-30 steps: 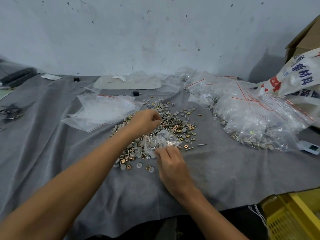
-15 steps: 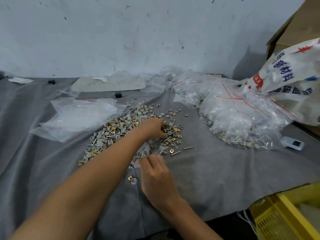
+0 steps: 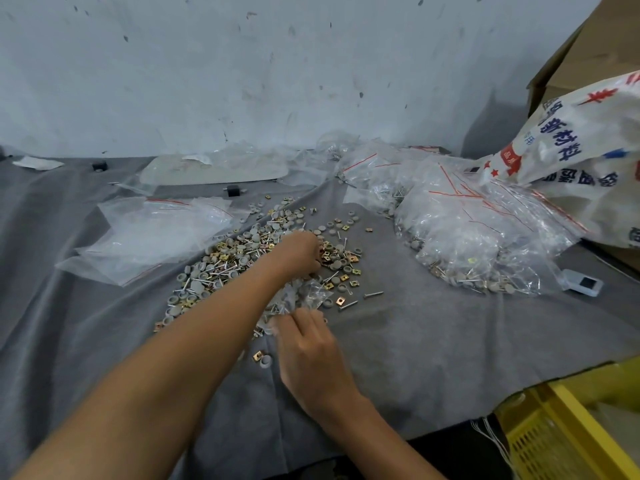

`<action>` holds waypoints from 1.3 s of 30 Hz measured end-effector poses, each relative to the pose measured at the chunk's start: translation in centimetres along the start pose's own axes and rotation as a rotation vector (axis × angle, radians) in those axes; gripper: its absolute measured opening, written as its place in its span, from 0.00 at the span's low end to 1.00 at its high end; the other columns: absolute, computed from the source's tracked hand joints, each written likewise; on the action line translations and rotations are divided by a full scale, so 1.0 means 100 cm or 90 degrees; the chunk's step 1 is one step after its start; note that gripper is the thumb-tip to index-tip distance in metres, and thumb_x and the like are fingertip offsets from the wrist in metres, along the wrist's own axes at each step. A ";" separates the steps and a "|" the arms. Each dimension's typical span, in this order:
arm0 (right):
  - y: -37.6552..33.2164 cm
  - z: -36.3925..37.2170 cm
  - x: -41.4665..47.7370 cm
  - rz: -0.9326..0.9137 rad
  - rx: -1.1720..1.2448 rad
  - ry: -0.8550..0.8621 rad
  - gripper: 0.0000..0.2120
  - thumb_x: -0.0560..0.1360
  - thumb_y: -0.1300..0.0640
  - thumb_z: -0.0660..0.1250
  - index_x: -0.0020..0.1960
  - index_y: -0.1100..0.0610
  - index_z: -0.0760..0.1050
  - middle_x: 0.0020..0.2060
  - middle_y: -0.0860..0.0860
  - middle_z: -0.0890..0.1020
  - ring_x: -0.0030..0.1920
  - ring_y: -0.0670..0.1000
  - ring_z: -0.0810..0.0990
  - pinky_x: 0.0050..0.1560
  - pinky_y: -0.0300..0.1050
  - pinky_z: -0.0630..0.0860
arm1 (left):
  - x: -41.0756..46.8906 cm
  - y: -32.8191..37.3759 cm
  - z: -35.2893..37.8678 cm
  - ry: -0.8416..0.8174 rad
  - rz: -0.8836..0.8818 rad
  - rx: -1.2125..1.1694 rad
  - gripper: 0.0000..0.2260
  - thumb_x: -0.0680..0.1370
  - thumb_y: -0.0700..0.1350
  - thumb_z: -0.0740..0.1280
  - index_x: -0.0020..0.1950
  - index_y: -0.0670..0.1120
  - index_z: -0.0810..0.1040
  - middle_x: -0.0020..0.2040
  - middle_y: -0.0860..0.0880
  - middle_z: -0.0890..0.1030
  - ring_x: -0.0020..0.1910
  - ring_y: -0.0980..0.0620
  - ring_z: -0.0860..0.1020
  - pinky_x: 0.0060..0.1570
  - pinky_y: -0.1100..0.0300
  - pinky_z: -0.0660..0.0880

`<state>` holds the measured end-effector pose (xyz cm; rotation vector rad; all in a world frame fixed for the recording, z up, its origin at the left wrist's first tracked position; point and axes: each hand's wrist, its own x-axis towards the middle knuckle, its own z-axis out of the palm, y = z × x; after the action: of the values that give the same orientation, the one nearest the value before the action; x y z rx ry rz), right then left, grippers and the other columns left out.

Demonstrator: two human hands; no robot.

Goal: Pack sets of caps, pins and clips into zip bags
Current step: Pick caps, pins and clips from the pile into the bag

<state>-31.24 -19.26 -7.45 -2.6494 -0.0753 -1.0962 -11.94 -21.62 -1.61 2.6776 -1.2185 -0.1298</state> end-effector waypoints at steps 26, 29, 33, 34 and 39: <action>0.002 -0.001 -0.001 0.009 0.007 0.004 0.04 0.76 0.67 0.72 0.49 0.61 0.80 0.43 0.55 0.79 0.44 0.57 0.78 0.44 0.52 0.79 | -0.139 -0.070 -0.035 0.064 -0.107 -0.297 0.09 0.85 0.52 0.58 0.47 0.50 0.69 0.41 0.51 0.73 0.37 0.54 0.70 0.37 0.57 0.68; -0.001 -0.003 -0.001 0.014 0.004 -0.002 0.05 0.76 0.67 0.72 0.49 0.60 0.80 0.43 0.55 0.79 0.44 0.56 0.78 0.43 0.51 0.79 | -0.147 -0.074 -0.033 0.068 -0.138 -0.367 0.11 0.85 0.53 0.58 0.46 0.48 0.70 0.40 0.50 0.72 0.37 0.53 0.69 0.39 0.55 0.69; 0.000 -0.003 0.000 0.011 0.004 -0.001 0.02 0.78 0.66 0.70 0.48 0.60 0.79 0.42 0.55 0.78 0.43 0.56 0.76 0.43 0.51 0.78 | -0.162 -0.081 -0.025 0.068 -0.171 -0.411 0.13 0.85 0.54 0.59 0.45 0.47 0.70 0.39 0.49 0.71 0.37 0.52 0.68 0.41 0.54 0.69; 0.000 -0.002 0.000 0.010 0.002 0.002 0.02 0.78 0.65 0.69 0.48 0.60 0.79 0.42 0.55 0.78 0.43 0.56 0.76 0.43 0.51 0.78 | -0.166 -0.082 -0.024 0.065 -0.177 -0.416 0.13 0.85 0.54 0.58 0.45 0.47 0.69 0.39 0.49 0.71 0.37 0.52 0.68 0.41 0.54 0.69; 0.000 -0.001 -0.001 0.010 -0.004 0.004 0.02 0.79 0.65 0.69 0.48 0.60 0.79 0.42 0.55 0.79 0.43 0.56 0.76 0.43 0.51 0.77 | -0.178 -0.089 -0.020 0.080 -0.207 -0.421 0.12 0.86 0.51 0.55 0.45 0.48 0.67 0.41 0.50 0.70 0.38 0.53 0.67 0.38 0.57 0.68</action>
<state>-31.40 -19.28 -7.50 -2.6465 -0.0489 -1.1021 -16.75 -2.20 -1.55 2.2202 -0.5551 -0.3394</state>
